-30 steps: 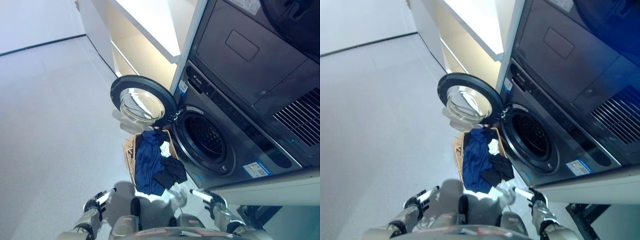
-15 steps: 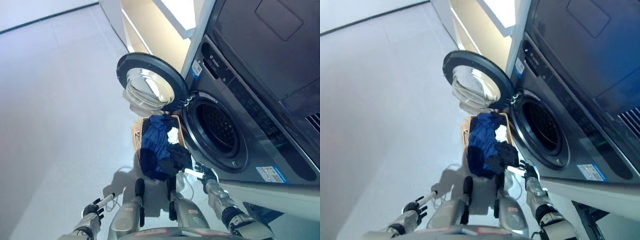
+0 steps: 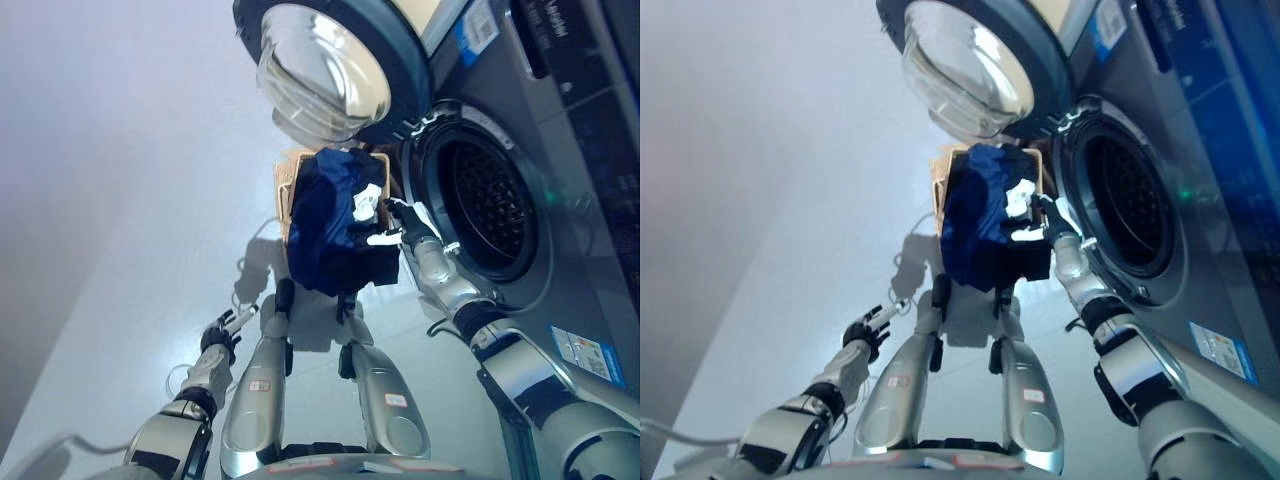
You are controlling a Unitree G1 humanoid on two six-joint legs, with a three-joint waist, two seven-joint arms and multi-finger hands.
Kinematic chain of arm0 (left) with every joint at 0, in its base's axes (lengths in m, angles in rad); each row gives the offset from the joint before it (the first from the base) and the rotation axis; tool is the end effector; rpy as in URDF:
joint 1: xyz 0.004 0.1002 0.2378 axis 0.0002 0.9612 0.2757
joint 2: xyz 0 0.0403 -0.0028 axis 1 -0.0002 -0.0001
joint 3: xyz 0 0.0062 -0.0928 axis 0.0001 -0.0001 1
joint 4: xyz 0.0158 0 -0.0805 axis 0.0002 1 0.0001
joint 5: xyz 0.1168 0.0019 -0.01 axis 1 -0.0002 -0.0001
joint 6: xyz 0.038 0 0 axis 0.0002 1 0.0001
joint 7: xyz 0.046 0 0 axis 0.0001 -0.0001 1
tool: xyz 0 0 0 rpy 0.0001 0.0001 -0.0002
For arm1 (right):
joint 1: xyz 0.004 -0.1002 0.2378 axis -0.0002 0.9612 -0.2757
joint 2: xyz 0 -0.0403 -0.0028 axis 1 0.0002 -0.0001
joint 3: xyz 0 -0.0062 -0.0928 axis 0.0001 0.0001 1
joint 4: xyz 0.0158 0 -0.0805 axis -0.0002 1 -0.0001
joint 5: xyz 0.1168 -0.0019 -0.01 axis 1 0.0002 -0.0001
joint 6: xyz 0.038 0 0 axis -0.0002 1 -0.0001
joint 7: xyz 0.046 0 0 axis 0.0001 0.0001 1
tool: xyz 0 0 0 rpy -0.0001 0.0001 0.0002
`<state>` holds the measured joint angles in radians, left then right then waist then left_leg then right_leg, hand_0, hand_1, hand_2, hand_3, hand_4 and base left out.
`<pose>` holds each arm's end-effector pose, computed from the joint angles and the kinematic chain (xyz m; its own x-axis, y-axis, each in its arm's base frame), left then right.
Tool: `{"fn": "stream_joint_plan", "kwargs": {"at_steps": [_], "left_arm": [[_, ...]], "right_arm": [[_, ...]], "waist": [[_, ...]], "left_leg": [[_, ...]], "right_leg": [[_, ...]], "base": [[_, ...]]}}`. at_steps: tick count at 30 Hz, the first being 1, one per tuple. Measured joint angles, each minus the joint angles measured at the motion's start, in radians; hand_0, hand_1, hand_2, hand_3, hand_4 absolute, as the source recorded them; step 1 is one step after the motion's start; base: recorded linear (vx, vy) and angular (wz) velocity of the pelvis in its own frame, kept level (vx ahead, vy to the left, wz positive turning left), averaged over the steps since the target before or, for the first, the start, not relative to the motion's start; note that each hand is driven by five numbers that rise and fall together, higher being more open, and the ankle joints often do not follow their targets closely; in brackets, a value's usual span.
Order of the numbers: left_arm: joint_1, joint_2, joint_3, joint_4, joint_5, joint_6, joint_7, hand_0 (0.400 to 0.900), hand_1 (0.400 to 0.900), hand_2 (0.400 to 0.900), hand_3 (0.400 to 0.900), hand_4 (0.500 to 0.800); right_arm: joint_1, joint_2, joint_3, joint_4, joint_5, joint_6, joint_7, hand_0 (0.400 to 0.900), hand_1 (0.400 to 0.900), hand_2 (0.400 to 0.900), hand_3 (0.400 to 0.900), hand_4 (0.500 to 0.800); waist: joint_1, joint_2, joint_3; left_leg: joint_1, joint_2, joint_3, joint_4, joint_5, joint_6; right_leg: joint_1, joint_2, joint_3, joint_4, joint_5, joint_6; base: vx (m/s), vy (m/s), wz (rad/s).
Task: Put the clothes in the basket into the washing machine.
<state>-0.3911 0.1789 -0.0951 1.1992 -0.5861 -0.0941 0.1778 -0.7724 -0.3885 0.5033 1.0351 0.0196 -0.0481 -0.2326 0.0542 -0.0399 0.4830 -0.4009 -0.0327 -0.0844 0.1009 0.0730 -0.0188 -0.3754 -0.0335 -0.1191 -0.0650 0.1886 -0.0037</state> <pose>0.2233 0.1911 -0.0638 0.6825 0.2702 -0.6791 -0.4186 0.9062 -0.0602 0.3305 -0.1829 0.0600 0.9829 -0.0832 -0.1640 -0.0494 0.7393 -0.6715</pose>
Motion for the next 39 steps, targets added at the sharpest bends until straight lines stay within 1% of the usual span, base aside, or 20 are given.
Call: {"fn": "stream_joint_plan", "kwargs": {"at_steps": [1,3,5,6,8,10,13,17,21,24,27,29,31,34,36,37,38,39], "left_arm": [[-0.019,0.004,-0.010,0.000,-0.005,-0.001,0.007,0.900,0.900,0.900,0.900,0.800],[-0.067,0.012,-0.029,-0.009,-0.007,-0.007,0.025,0.900,0.900,0.900,0.900,0.800],[-0.107,0.023,-0.037,-0.031,-0.024,-0.023,0.037,0.900,0.900,0.900,0.900,0.800],[-0.127,0.033,-0.052,-0.040,-0.026,-0.027,0.042,0.900,0.900,0.900,0.900,0.800],[-0.148,0.045,-0.068,-0.047,-0.042,-0.043,0.059,0.900,0.900,0.900,0.900,0.800],[-0.162,0.063,-0.071,-0.068,-0.045,-0.045,0.075,0.900,0.900,0.900,0.900,0.800],[-0.173,0.078,-0.070,-0.074,-0.061,-0.049,0.081,0.900,0.900,0.900,0.900,0.800],[-0.179,0.075,-0.070,-0.074,-0.097,-0.045,0.083,0.900,0.900,0.900,0.900,0.800],[-0.192,0.075,-0.083,-0.086,-0.123,-0.045,0.083,0.900,0.900,0.900,0.900,0.800],[-0.191,0.078,-0.089,-0.149,-0.131,-0.047,0.098,0.900,0.900,0.900,0.900,0.800],[-0.188,0.084,-0.106,-0.233,-0.132,-0.073,0.099,0.900,0.900,0.900,0.900,0.800],[-0.189,0.086,-0.118,-0.262,-0.132,-0.084,0.099,0.900,0.900,0.900,0.900,0.800],[-0.191,0.088,-0.134,-0.275,-0.133,-0.085,0.101,0.900,0.900,0.900,0.900,0.800],[-0.190,0.087,-0.163,-0.282,-0.133,-0.084,0.115,0.900,0.900,0.900,0.900,0.800],[-0.184,0.082,-0.178,-0.284,-0.132,-0.084,0.125,0.900,0.900,0.900,0.900,0.800],[-0.178,0.080,-0.183,-0.292,-0.131,-0.084,0.132,0.900,0.900,0.900,0.900,0.800],[-0.168,0.077,-0.184,-0.308,-0.131,-0.084,0.135,0.900,0.900,0.900,0.900,0.800],[-0.164,0.075,-0.184,-0.316,-0.131,-0.084,0.136,0.900,0.900,0.900,0.900,0.800]], "right_arm": [[-0.025,0.000,0.000,0.033,-0.012,-0.001,-0.012,0.900,0.900,0.900,0.900,0.800],[-0.087,-0.002,-0.001,0.109,-0.023,0.002,-0.061,0.900,0.900,0.900,0.900,0.800],[-0.127,-0.008,-0.022,0.163,-0.023,0.004,-0.101,0.900,0.900,0.900,0.900,0.800],[-0.142,-0.012,-0.028,0.188,-0.022,0.009,-0.121,0.900,0.900,0.900,0.900,0.800],[-0.147,-0.014,-0.032,0.213,-0.019,0.015,-0.143,0.900,0.900,0.900,0.900,0.800],[-0.160,-0.018,-0.036,0.224,-0.008,0.021,-0.165,0.900,0.900,0.900,0.900,0.800],[-0.180,-0.020,-0.037,0.226,0.015,0.022,-0.173,0.900,0.900,0.900,0.900,0.800],[-0.187,-0.020,-0.036,0.230,0.049,0.020,-0.165,0.900,0.900,0.900,0.900,0.800],[-0.198,-0.020,-0.039,0.265,0.064,0.021,-0.163,0.900,0.900,0.900,0.900,0.800],[-0.214,-0.024,-0.056,0.279,0.082,0.022,-0.160,0.900,0.900,0.900,0.900,0.800],[-0.232,-0.048,-0.056,0.279,0.088,0.022,-0.148,0.900,0.900,0.900,0.900,0.800],[-0.257,-0.064,-0.055,0.304,0.087,0.024,-0.143,0.900,0.900,0.900,0.900,0.800],[-0.290,-0.078,-0.055,0.345,0.077,0.030,-0.156,0.900,0.900,0.900,0.900,0.800],[-0.304,-0.106,-0.060,0.365,0.067,0.038,-0.179,0.900,0.900,0.900,0.900,0.800],[-0.302,-0.104,-0.075,0.369,0.058,0.039,-0.191,0.900,0.900,0.900,0.900,0.800],[-0.297,-0.098,-0.076,0.367,0.058,0.039,-0.195,0.641,0.641,0.641,0.641,0.645],[-0.291,-0.095,-0.076,0.366,0.058,0.039,-0.195,0.400,0.400,0.400,0.400,0.500],[-0.283,-0.094,-0.076,0.364,0.058,0.039,-0.196,0.400,0.400,0.400,0.400,0.500]], "waist": [[0.006,0.000,0.004],[0.011,0.004,0.028],[0.015,0.006,0.055],[0.019,0.007,0.059],[0.023,0.010,0.065],[0.022,0.010,0.065],[0.023,0.011,0.067],[0.025,0.013,0.068],[0.032,0.017,0.070],[0.045,0.020,0.071],[0.066,0.021,0.072],[0.076,0.024,0.074],[0.079,0.024,0.074],[0.088,0.024,0.074],[0.094,0.024,0.074],[0.096,0.024,0.074],[0.100,0.024,0.074],[0.105,0.024,0.074]], "left_leg": [[-0.017,0.000,-0.001,0.008,-0.001,0.001],[-0.057,-0.003,-0.003,0.031,-0.001,0.001],[-0.097,-0.008,-0.005,0.056,0.000,0.003],[-0.124,-0.011,-0.008,0.072,0.000,0.003],[-0.164,-0.016,-0.017,0.104,0.001,0.004],[-0.230,-0.023,-0.019,0.152,-0.011,0.003],[-0.326,-0.027,-0.020,0.234,-0.026,0.004],[-0.440,-0.042,-0.029,0.331,-0.041,0.006],[-0.524,-0.058,-0.033,0.393,-0.046,0.011],[-0.585,-0.070,-0.034,0.432,-0.045,0.010],[-0.654,-0.078,-0.033,0.477,-0.045,0.009],[-0.693,-0.081,-0.028,0.505,-0.045,0.009],[-0.726,-0.093,-0.027,0.532,-0.046,0.008],[-0.764,-0.093,-0.022,0.552,-0.046,0.008],[-0.774,-0.093,-0.019,0.560,-0.046,0.008],[-0.774,-0.093,-0.015,0.560,-0.046,0.008],[-0.774,-0.093,-0.012,0.560,-0.046,0.008],[-0.774,-0.093,-0.007,0.561,-0.046,0.008]], "right_leg": [[-0.020,0.000,0.000,0.014,0.000,0.000],[-0.056,-0.006,-0.003,0.041,-0.001,0.000],[-0.096,-0.011,-0.003,0.071,-0.006,0.007],[-0.122,-0.015,-0.003,0.090,-0.014,0.010],[-0.158,-0.020,-0.005,0.119,-0.022,0.011],[-0.233,-0.028,-0.005,0.194,-0.050,0.011],[-0.336,-0.036,-0.003,0.295,-0.083,0.011],[-0.462,-0.056,-0.007,0.429,-0.123,0.003],[-0.552,-0.076,-0.007,0.518,-0.142,-0.002],[-0.620,-0.092,-0.007,0.574,-0.148,-0.002],[-0.693,-0.103,-0.007,0.631,-0.162,-0.008],[-0.736,-0.112,-0.006,0.676,-0.172,-0.009],[-0.777,-0.129,-0.005,0.723,-0.191,-0.013],[-0.816,-0.131,-0.001,0.747,-0.192,-0.013],[-0.828,-0.132,0.003,0.757,-0.193,-0.014],[-0.831,-0.132,0.006,0.761,-0.193,-0.014],[-0.834,-0.133,0.010,0.764,-0.193,-0.014],[-0.837,-0.132,0.014,0.767,-0.193,-0.014]], "base": [[-0.04,0.016,0.14],[-0.06,0.012,0.18],[-0.05,0.009,0.13],[-0.06,-0.001,0.12],[-0.06,0.003,0.11],[-0.07,0.014,0.06],[-0.05,0.008,0.08],[-0.05,-0.003,0.14],[-0.05,-0.007,0.18],[-0.06,-0.011,0.16],[-0.05,-0.003,0.10],[-0.05,0.004,0.10],[-0.02,0.007,0.03],[0.00,0.000,0.00],[0.00,0.000,0.00],[-0.01,0.009,-0.05],[-0.01,0.008,-0.06],[-0.02,0.000,-0.06]]}}
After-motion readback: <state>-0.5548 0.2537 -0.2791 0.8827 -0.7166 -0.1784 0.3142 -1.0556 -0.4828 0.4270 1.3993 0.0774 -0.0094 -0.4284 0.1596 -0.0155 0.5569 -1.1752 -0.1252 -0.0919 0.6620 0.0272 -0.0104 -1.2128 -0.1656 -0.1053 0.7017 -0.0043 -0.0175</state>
